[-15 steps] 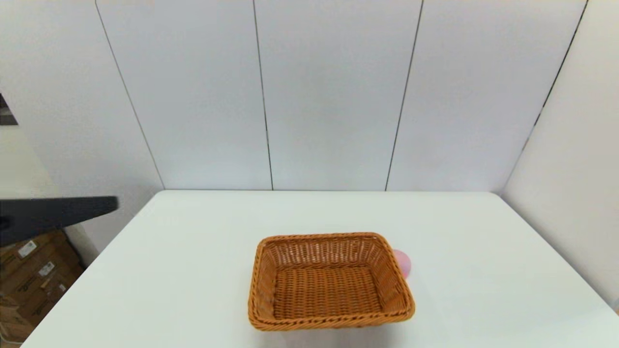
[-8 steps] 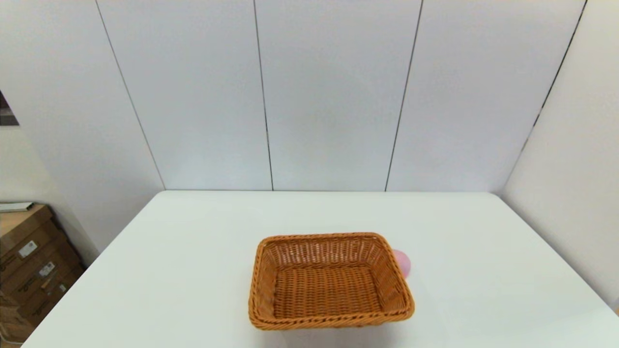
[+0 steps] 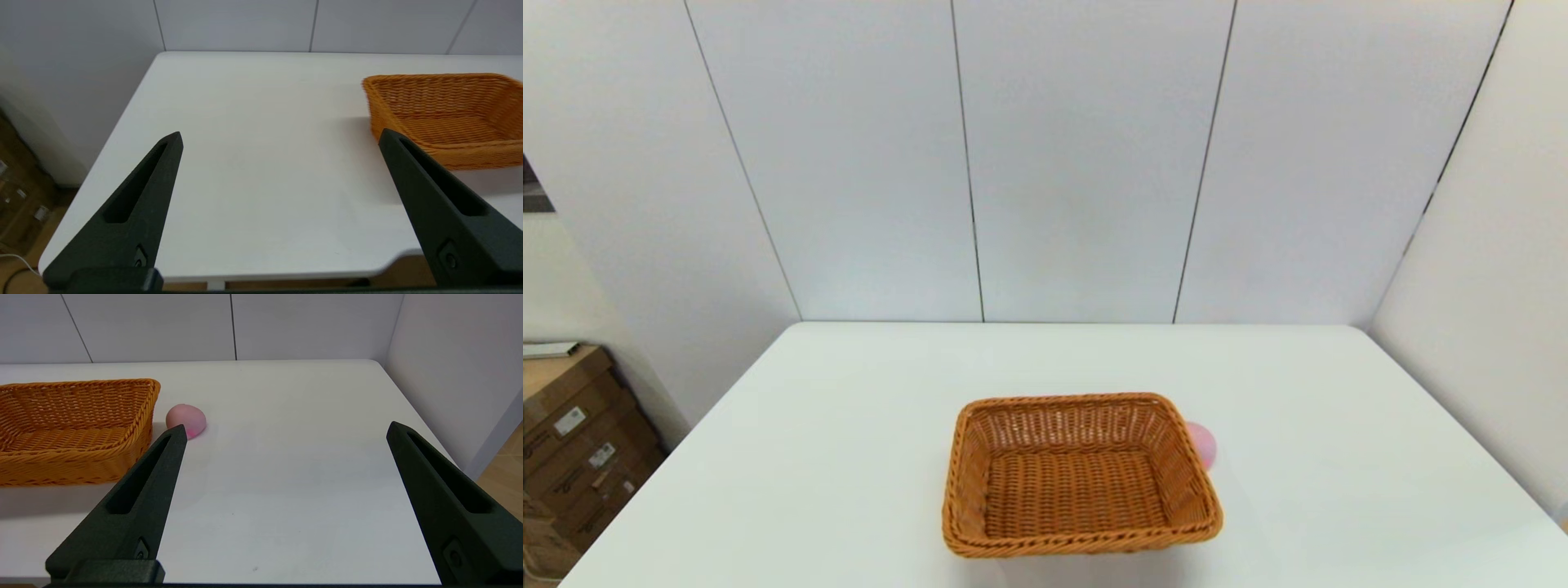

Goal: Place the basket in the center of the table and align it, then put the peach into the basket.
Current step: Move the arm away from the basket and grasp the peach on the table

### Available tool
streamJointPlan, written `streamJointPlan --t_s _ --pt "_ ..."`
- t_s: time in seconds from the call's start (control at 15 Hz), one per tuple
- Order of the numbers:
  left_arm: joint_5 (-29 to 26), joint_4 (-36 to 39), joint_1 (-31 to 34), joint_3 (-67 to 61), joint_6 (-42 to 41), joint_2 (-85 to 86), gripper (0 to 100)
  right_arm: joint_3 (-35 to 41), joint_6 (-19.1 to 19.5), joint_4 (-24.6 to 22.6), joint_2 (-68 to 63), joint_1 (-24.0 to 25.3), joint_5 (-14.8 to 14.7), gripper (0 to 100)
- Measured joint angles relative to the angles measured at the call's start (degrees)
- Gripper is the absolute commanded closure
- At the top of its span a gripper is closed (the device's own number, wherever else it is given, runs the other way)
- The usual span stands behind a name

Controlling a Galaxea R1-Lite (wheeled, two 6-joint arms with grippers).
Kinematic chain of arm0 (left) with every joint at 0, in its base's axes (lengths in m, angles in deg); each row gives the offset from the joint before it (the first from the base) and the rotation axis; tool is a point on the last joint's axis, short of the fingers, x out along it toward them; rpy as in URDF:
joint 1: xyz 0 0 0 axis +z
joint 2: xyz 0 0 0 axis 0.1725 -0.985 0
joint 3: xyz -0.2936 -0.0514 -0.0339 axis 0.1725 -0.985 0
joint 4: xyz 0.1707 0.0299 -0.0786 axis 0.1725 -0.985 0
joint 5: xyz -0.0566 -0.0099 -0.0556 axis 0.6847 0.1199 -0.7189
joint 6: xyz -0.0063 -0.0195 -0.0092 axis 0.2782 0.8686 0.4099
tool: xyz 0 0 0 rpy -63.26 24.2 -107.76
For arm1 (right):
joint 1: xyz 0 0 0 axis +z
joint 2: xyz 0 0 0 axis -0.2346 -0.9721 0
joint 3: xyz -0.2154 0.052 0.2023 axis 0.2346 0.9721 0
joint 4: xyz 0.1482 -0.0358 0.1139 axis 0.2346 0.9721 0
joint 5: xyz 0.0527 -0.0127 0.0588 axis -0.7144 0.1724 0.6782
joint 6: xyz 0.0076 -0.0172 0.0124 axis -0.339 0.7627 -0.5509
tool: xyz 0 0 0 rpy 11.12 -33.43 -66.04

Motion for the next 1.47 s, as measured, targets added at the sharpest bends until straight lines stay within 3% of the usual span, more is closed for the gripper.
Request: streamJointPlan --t_s 0.13,0.4,0.53,0.73,1.07,1.2,1.47 --pt "3.11 9.30 0.02 -5.61 -1.35 0.96 0 0.00 0.18 -0.01 0.00 0.00 -0.05 0" --pt "4.24 9.90 0.02 -7.67 -1.44 1.45 0 -0.61 1.35 1.62 -2.49 0.00 0.06 0" --pt "4.29 9.87 0.02 -7.78 -0.61 1.48 0 -2.27 3.07 5.01 -8.75 -0.05 0.26 0" --pt "4.35 9.90 0.02 -7.78 -0.37 1.49 0 -7.70 5.91 8.23 -26.31 -0.07 0.37 0" --pt "4.40 9.87 0.02 -7.80 -0.52 1.49 0 -21.24 7.38 3.94 -62.39 0.27 1.34 0" --pt "4.40 9.90 0.02 -7.80 -0.54 1.49 0 -27.08 5.30 2.39 -73.75 1.16 3.44 0" --pt "4.23 9.85 0.02 -7.80 -0.48 1.49 0 -36.56 1.48 1.10 -89.02 2.65 12.67 0"
